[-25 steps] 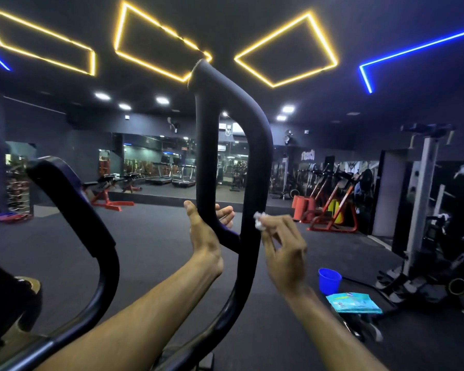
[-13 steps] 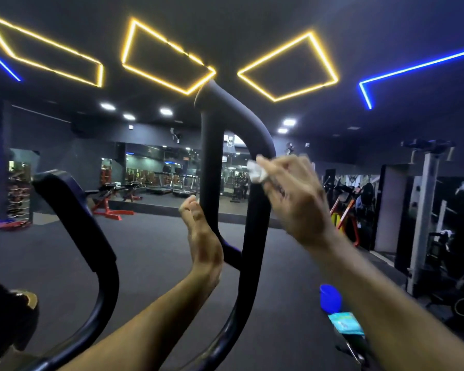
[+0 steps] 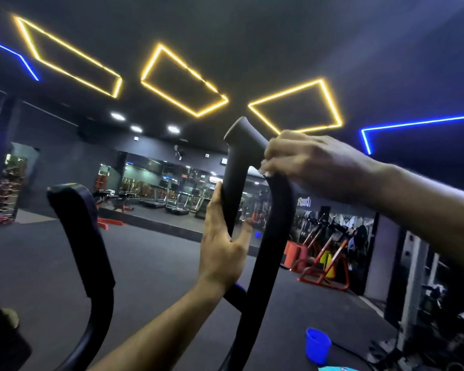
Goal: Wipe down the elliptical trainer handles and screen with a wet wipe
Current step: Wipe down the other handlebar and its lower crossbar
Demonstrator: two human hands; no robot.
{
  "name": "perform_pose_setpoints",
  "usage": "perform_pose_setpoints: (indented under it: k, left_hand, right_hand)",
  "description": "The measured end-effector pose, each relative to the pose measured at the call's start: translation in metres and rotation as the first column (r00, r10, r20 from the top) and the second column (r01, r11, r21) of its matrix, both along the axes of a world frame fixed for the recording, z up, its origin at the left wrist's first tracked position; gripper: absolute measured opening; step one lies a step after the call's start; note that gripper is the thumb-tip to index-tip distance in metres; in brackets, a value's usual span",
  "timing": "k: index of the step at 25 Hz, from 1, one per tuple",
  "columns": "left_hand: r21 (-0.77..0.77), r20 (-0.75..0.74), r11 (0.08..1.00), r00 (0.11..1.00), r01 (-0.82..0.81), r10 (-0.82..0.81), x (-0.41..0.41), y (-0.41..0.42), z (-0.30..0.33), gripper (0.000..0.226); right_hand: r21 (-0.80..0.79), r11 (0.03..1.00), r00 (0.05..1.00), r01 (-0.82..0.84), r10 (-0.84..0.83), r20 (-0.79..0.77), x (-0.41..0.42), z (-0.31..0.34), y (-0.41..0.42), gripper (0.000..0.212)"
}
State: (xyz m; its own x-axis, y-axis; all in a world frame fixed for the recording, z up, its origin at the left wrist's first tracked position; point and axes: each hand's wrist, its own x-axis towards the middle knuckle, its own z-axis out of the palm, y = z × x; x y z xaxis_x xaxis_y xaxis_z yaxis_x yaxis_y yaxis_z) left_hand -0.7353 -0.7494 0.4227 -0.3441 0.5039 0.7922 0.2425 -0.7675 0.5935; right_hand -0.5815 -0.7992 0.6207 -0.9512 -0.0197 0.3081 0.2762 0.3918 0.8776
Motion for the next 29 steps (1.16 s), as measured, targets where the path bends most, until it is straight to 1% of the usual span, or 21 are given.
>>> perform_pose_setpoints:
  k: [2,3,4,7,8,9,10,12,13,14,15,17,18,19,21,23,24,26,28,29]
  left_hand:
    - [-0.016,0.003,1.000,1.000,-0.011,0.011,0.000,-0.001,0.002,0.084]
    - [-0.018,0.005,1.000,1.000,-0.015,0.015,-0.001,-0.001,0.002,0.085]
    - [-0.021,0.000,1.000,1.000,-0.013,0.013,-0.002,-0.001,0.002,0.087]
    - [-0.057,-0.038,0.998,0.999,0.012,-0.014,-0.004,-0.005,0.005,0.090]
    - [-0.071,-0.056,0.997,0.998,0.013,-0.017,-0.003,-0.006,0.005,0.091]
    - [-0.077,-0.071,0.997,0.997,0.007,-0.012,-0.003,-0.005,0.005,0.094]
    - [-0.073,-0.082,0.997,0.997,-0.005,-0.001,-0.003,-0.004,0.005,0.096]
    - [-0.072,-0.084,0.997,0.996,-0.022,0.016,-0.001,-0.002,0.005,0.099]
    - [-0.081,-0.080,0.997,0.997,-0.022,0.015,-0.001,-0.001,0.005,0.099]
    - [-0.090,-0.081,0.996,0.997,-0.021,0.014,-0.002,-0.001,0.005,0.099]
    - [-0.086,-0.088,0.996,0.996,-0.026,0.019,-0.003,0.000,0.005,0.099]
    - [-0.050,-0.100,0.998,0.994,-0.039,0.034,-0.004,0.001,0.004,0.099]
    - [-0.040,-0.100,0.998,0.994,-0.041,0.036,-0.004,0.000,0.003,0.099]
    - [-0.038,-0.097,0.998,0.994,-0.043,0.039,-0.003,0.000,0.003,0.098]
    - [-0.059,-0.088,0.997,0.995,-0.048,0.043,-0.001,0.000,0.004,0.100]
    - [-0.075,-0.088,0.996,0.995,-0.054,0.047,0.000,0.002,0.004,0.100]
    - [-0.066,-0.087,0.996,0.995,-0.055,0.049,-0.001,0.002,0.004,0.099]
    - [-0.037,-0.091,0.998,0.995,-0.045,0.041,-0.002,0.002,0.004,0.098]
    - [-0.031,-0.091,0.999,0.996,-0.027,0.024,-0.003,-0.001,0.005,0.098]
    - [-0.038,-0.091,0.999,0.996,-0.020,0.016,-0.003,-0.002,0.006,0.099]
  right_hand:
    - [-0.074,0.993,0.976,-0.090,0.073,-0.206,-0.011,0.008,0.004,0.013]
    - [-0.099,0.988,0.961,-0.119,0.090,-0.260,-0.022,0.007,0.005,0.013]
    - [-0.091,0.990,0.963,-0.108,0.081,-0.257,-0.028,0.000,0.008,0.016]
    - [-0.024,0.999,0.998,-0.024,0.023,-0.059,-0.007,-0.028,0.013,0.021]
    - [-0.031,0.999,0.999,-0.024,0.023,-0.050,0.006,-0.031,0.011,0.022]
    - [-0.041,0.998,0.994,-0.045,0.041,-0.097,0.015,-0.028,0.011,0.022]
    - [-0.064,0.995,0.980,-0.077,0.064,-0.189,0.017,-0.025,0.012,0.020]
    - [-0.105,0.981,0.921,-0.161,0.112,-0.373,0.008,-0.024,0.017,0.015]
    - [-0.092,0.980,0.901,-0.174,0.121,-0.416,-0.002,-0.030,0.020,0.014]
    - [-0.050,0.987,0.906,-0.154,0.121,-0.404,-0.007,-0.040,0.024,0.014]
    - [-0.005,0.992,0.935,-0.126,0.118,-0.334,-0.007,-0.050,0.028,0.015]
    - [0.031,0.996,0.981,-0.080,0.084,-0.174,0.007,-0.060,0.030,0.019]
    - [0.036,0.997,0.984,-0.075,0.079,-0.156,0.014,-0.061,0.028,0.019]
    - [0.041,0.996,0.979,-0.079,0.086,-0.184,0.017,-0.061,0.027,0.018]
    - [0.052,0.995,0.944,-0.086,0.098,-0.316,0.008,-0.060,0.026,0.016]
    - [0.036,0.998,0.899,-0.054,0.065,-0.432,-0.014,-0.066,0.027,0.016]
    - [0.034,0.999,0.897,-0.016,0.030,-0.441,-0.023,-0.071,0.029,0.015]
    - [0.048,0.997,0.924,0.068,-0.045,-0.381,-0.021,-0.080,0.032,0.016]
    - [0.041,0.997,0.941,0.067,-0.050,-0.335,-0.003,-0.082,0.028,0.020]
    - [0.020,0.999,0.929,0.043,-0.033,-0.368,0.005,-0.083,0.026,0.020]
